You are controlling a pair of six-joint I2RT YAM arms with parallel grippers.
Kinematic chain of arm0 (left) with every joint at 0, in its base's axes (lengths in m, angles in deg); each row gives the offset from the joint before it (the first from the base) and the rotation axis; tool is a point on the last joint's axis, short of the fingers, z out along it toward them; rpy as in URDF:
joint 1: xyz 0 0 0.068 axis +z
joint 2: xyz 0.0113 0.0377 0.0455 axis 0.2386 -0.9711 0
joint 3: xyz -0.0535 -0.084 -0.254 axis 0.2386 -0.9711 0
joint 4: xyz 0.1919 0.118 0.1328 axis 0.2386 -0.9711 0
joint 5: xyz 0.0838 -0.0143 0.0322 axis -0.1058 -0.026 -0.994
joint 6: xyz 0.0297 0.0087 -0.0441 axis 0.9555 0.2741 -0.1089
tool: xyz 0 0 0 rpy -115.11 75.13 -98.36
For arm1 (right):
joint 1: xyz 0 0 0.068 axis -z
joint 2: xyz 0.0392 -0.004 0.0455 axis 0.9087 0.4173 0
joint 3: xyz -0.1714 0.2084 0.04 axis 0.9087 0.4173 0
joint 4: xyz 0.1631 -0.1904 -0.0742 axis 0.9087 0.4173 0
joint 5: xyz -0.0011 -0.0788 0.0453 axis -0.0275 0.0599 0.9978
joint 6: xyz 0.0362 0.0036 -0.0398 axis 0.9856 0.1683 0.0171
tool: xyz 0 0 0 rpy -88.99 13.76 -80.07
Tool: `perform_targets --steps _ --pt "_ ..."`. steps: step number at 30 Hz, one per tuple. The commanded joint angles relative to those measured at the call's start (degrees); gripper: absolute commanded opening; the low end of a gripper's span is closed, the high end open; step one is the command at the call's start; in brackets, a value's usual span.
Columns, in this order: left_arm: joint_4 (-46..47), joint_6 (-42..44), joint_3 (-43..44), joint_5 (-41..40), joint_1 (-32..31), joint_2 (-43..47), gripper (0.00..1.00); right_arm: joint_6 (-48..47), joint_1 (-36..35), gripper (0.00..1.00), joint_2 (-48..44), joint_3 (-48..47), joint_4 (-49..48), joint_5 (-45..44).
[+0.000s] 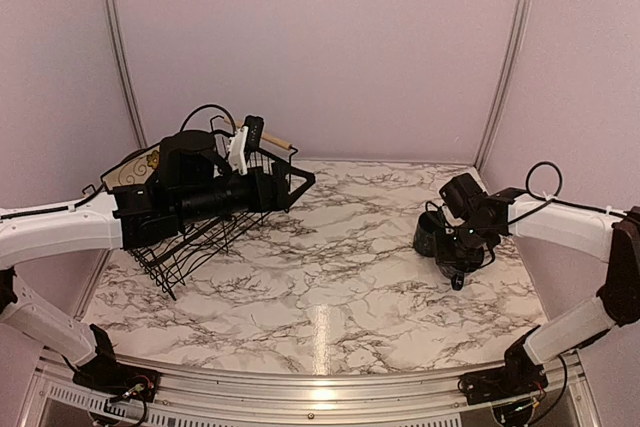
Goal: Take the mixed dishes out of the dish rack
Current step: Place the cup at the center of the board.
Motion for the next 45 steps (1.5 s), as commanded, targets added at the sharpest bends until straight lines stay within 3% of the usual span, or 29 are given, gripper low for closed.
perform_targets --steps 1,13,18,27,30,41,45 --pt "-2.0 1.0 -0.4 -1.1 0.3 3.0 0.9 -2.1 2.1 0.0 1.8 -0.1 -5.4 0.7" --pt "-3.9 2.6 -0.5 -5.5 0.3 4.2 0.9 -2.5 3.0 0.03 6.2 1.2 -8.6 -2.0" --pt "-7.6 1.2 -1.6 -17.3 0.1 5.9 0.9 -2.1 3.0 0.04 6.8 1.9 -9.6 -2.3" --pt "-22.6 -0.1 2.3 -36.0 0.9 8.0 0.91 -2.7 3.0 0.22 6.7 2.3 -10.2 -1.9" --pt "-26.2 1.0 3.0 -38.1 2.6 9.4 0.93 -2.9 3.0 0.31 5.7 2.4 -10.2 -1.5" --pt "-45.2 5.8 9.3 -40.0 19.7 14.0 0.99 -4.1 3.0 0.63 0.6 1.3 -7.6 -0.9" --pt "-46.7 8.5 10.7 -35.4 31.1 15.5 0.99 -5.1 2.5 0.73 -2.2 0.2 -6.6 0.6"
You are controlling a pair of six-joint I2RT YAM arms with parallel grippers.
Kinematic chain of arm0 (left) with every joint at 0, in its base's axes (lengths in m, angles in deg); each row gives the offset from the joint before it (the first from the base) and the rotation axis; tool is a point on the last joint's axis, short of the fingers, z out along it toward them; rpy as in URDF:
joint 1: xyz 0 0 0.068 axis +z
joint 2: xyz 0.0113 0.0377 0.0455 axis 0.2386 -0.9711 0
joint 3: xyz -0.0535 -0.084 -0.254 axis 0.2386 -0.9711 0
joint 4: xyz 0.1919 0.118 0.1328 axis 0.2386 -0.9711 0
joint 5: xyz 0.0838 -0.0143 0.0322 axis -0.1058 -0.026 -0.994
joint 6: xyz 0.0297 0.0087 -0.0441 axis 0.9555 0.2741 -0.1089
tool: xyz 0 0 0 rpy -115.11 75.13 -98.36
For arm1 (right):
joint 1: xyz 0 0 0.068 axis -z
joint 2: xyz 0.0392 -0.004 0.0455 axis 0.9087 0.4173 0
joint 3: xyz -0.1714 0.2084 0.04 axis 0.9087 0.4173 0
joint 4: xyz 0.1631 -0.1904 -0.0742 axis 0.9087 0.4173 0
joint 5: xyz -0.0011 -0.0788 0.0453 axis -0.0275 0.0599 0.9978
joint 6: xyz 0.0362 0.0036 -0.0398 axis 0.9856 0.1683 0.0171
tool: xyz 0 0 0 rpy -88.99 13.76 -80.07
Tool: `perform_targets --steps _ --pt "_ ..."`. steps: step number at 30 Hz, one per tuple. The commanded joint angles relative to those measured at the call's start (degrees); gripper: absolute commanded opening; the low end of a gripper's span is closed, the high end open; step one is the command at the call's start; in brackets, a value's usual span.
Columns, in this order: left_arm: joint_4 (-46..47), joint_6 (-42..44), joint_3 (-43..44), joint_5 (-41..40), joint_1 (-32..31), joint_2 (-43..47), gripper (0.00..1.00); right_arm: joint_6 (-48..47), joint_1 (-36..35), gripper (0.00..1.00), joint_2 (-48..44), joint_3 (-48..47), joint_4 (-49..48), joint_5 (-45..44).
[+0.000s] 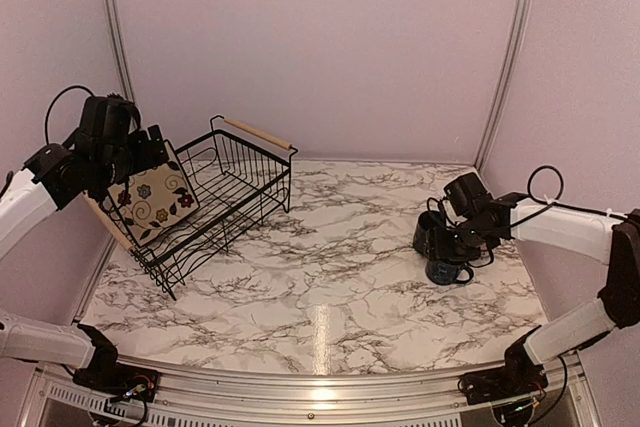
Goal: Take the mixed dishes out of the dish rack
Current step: Place the cup at the center of the board, then grab the plate from the dish rack.
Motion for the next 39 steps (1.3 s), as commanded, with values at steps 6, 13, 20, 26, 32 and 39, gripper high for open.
perform_targets --steps 6,13,20,26,32,39 --pt "-4.7 3.8 3.9 21.3 26.8 -2.5 0.99 -2.6 -0.6 0.84 -7.6 -3.9 2.7 3.6" --pt "4.2 2.8 3.1 46.1 44.3 -13.1 0.99 -3.2 -0.8 0.86 -11.5 -4.8 4.6 3.4" --pt "7.2 8.7 4.6 53.6 46.1 -18.4 0.91 -3.0 -1.0 0.86 -15.0 -4.3 3.5 4.9" --pt "5.1 11.3 3.5 49.6 46.1 -17.4 0.83 -2.8 -1.1 0.86 -14.8 -5.2 2.4 4.9" --pt "5.6 12.8 1.7 50.4 46.0 -15.9 0.75 -2.5 -1.8 0.85 -13.1 -6.2 1.6 7.4" --pt "5.9 13.1 -0.2 50.3 45.9 -15.2 0.6 -2.0 -3.1 0.85 -12.4 -6.1 1.2 6.5"
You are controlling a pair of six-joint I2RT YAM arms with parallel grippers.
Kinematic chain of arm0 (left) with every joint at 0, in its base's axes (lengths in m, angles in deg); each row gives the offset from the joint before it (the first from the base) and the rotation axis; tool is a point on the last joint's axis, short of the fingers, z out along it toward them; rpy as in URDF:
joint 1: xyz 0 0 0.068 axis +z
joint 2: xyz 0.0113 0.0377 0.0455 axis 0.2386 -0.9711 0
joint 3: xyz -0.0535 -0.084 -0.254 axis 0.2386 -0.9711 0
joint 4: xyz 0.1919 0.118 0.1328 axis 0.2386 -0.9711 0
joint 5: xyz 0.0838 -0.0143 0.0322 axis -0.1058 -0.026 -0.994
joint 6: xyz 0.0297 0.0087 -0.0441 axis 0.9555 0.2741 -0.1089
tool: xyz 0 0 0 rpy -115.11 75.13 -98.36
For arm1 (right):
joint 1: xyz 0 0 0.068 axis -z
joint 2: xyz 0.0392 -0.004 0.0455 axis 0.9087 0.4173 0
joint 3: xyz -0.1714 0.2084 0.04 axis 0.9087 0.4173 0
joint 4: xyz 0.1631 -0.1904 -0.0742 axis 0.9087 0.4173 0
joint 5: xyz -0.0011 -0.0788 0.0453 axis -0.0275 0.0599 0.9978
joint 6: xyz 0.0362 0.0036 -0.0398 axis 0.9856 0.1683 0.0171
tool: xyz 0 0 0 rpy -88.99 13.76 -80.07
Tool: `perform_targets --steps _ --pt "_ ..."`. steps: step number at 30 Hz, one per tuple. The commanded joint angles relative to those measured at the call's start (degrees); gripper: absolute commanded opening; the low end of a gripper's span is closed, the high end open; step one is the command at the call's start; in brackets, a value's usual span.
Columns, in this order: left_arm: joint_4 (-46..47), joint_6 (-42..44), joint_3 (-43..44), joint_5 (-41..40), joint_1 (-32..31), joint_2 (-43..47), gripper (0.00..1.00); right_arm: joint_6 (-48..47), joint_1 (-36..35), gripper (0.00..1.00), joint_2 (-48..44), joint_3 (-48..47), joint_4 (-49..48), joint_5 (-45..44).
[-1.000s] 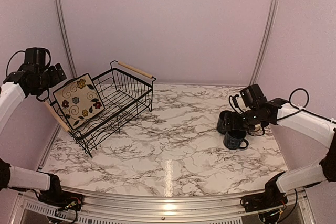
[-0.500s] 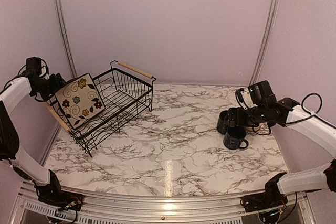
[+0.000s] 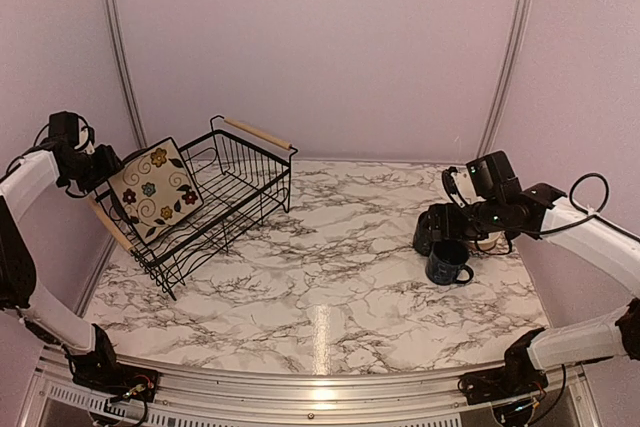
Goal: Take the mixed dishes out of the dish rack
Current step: Grab the plate from the dish rack.
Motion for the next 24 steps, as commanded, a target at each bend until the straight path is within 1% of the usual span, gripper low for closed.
perform_targets --steps 1,6,13,17,24 --pt "0.9 1.2 -1.8 1.8 -0.3 2.3 0.59 0.3 -1.1 0.85 0.4 -2.1 -1.0 -0.2" --pt "0.2 1.7 -1.3 2.4 -1.2 1.6 0.54 0.2 -1.3 0.85 0.6 -1.8 -1.3 -0.4" --pt "-1.1 3.2 -0.5 0.6 -2.5 1.2 0.48 0.0 -1.4 0.85 0.1 -0.9 -1.3 -0.8" --pt "-1.6 3.9 -0.7 -0.5 -3.1 1.1 0.47 -0.3 -1.4 0.85 0.1 -0.7 -1.6 -0.8" --pt "-1.4 5.4 -0.5 1.2 -3.5 -0.5 0.45 -0.5 -1.4 0.85 0.4 -0.8 -2.3 -0.8"
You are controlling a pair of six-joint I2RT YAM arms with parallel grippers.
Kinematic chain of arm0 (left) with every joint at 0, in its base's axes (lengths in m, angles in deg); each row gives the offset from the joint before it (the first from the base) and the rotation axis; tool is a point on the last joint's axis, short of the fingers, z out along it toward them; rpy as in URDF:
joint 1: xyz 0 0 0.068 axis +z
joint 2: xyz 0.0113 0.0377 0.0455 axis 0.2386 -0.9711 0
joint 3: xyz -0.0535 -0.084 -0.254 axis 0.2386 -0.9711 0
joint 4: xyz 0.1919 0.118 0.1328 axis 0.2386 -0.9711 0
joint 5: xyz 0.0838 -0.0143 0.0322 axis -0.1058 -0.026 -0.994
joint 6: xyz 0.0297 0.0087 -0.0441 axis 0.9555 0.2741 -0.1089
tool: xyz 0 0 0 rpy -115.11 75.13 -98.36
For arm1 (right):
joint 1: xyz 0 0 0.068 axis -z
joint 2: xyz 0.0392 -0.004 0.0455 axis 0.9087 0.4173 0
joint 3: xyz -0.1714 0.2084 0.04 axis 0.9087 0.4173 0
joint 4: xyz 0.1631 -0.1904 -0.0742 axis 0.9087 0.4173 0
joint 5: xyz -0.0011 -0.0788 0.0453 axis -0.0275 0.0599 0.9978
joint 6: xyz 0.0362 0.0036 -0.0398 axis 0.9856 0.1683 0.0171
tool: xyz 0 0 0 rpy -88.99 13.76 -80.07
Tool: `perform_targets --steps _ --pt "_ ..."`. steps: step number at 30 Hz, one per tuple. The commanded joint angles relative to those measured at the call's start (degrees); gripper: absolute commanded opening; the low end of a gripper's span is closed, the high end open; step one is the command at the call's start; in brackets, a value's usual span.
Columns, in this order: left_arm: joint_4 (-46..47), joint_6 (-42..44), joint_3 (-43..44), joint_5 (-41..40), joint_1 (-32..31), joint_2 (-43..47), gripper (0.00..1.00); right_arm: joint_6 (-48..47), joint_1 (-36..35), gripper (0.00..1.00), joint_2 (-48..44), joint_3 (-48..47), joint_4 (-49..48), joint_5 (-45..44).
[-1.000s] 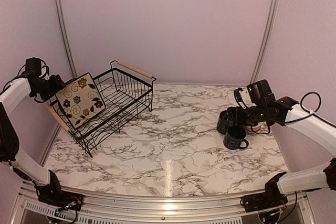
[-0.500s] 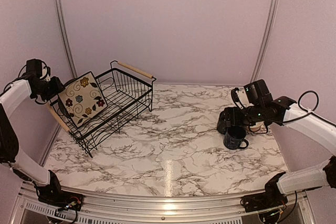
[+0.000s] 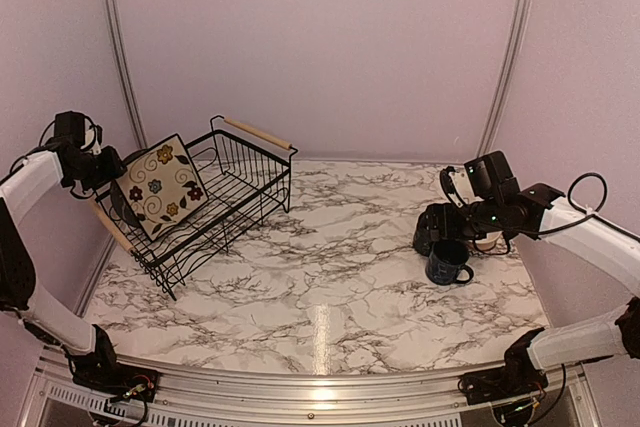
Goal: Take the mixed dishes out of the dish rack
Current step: Grab the plate from the dish rack.
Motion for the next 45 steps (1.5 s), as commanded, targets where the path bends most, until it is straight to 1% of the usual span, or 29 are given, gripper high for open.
perform_targets --steps 1,6,13,19,23,25,27,31,34,45 --pt "-1.9 1.7 0.6 2.4 -1.0 -1.3 0.44 -0.5 -0.6 0.85 0.1 -0.8 -1.4 -0.6" --pt "-1.5 3.5 1.2 2.7 -1.0 -3.4 0.39 -0.7 -0.6 0.85 0.2 -0.7 -1.6 -0.6" --pt "3.6 8.0 -2.6 4.3 -0.9 -2.3 0.41 -0.9 -0.6 0.85 0.3 -0.3 -1.8 -0.6" --pt "4.1 9.6 -3.2 5.5 -0.1 -3.7 0.39 -1.1 -0.5 0.85 0.2 -0.2 -1.9 -0.7" --pt "4.9 9.9 -3.8 9.0 0.5 -4.4 0.37 -1.2 -0.6 0.85 -0.2 0.1 -2.1 -0.6" --pt "6.1 10.0 -4.3 10.4 0.7 -4.5 0.38 -1.2 -0.5 0.85 -0.4 0.4 -2.1 -0.6" --pt "5.7 10.2 -3.8 11.1 1.3 -5.3 0.45 -1.3 -0.6 0.85 -0.6 0.6 -2.2 -0.6" --pt "6.5 9.6 -3.7 15.7 3.1 -6.4 0.5 -1.4 -0.6 0.85 -0.9 0.9 -2.5 -0.6" --pt "9.0 9.1 -3.8 18.3 3.5 -6.8 0.51 -1.4 -0.6 0.85 -0.9 1.2 -3.1 -2.2" --pt "17.4 9.5 -5.4 21.4 4.2 -10.4 0.49 -1.2 -0.6 0.85 -1.4 1.3 -3.5 -1.9"
